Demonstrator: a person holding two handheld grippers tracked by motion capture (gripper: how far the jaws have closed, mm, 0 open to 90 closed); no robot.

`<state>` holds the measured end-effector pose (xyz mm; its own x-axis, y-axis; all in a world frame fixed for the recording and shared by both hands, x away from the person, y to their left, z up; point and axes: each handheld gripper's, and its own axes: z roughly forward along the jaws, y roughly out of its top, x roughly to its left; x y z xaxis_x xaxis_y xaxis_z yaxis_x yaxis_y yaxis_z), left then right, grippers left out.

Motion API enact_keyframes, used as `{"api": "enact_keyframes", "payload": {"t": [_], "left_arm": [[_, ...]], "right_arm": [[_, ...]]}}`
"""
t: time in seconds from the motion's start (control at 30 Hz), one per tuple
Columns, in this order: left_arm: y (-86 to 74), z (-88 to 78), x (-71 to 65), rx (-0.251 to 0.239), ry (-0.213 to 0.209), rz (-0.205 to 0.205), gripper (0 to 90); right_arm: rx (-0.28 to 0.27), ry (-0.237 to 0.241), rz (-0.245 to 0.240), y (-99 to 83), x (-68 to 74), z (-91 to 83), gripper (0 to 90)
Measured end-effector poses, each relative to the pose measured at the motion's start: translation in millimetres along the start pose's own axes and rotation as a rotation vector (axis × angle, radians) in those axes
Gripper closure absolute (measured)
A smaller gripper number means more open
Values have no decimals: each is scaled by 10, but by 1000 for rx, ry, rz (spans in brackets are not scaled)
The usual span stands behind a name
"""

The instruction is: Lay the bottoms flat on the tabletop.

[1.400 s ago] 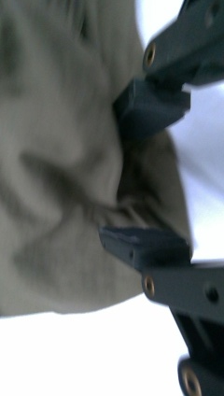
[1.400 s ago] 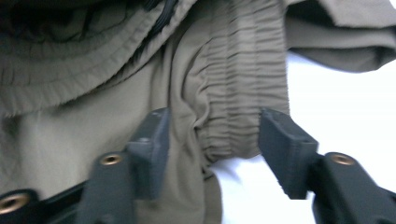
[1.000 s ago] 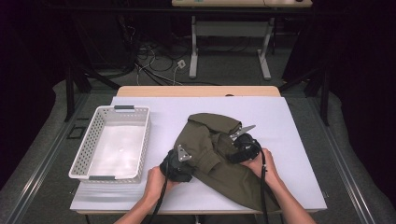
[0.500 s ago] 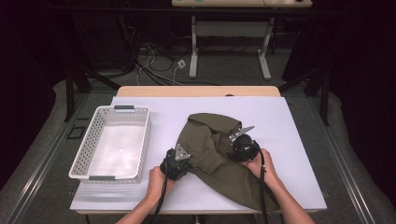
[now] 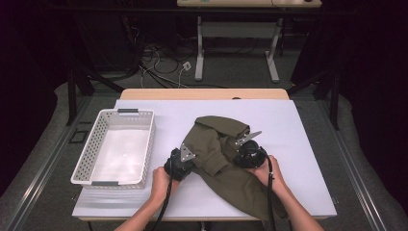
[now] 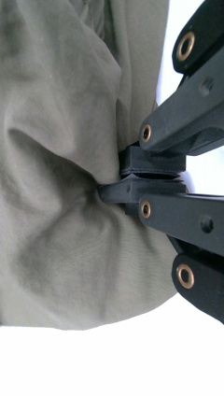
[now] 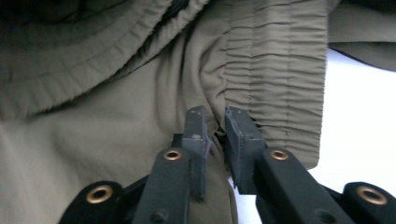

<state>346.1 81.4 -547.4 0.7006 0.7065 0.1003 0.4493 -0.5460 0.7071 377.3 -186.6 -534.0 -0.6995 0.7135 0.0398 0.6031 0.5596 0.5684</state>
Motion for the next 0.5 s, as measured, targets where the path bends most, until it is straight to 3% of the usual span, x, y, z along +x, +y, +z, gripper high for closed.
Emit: {"api": "enact_keyframes", "payload": {"t": [0.1,0.17,0.27,0.37,0.5], "left_arm": [[2,14,67,1,6,-19,880],[-11,24,57,2,2,-33,877],[-20,14,16,7,-1,-36,850],[-14,-45,-21,15,-22,-35,738],[-15,-125,-122,39,-52,-27,470]], "right_arm": [[5,18,7,15,36,-9,708],[5,-10,-16,29,39,-22,592],[-22,-69,-4,16,0,-69,436],[-26,-81,15,-17,-69,-100,361],[-49,-77,39,-55,-123,-68,281]]}}
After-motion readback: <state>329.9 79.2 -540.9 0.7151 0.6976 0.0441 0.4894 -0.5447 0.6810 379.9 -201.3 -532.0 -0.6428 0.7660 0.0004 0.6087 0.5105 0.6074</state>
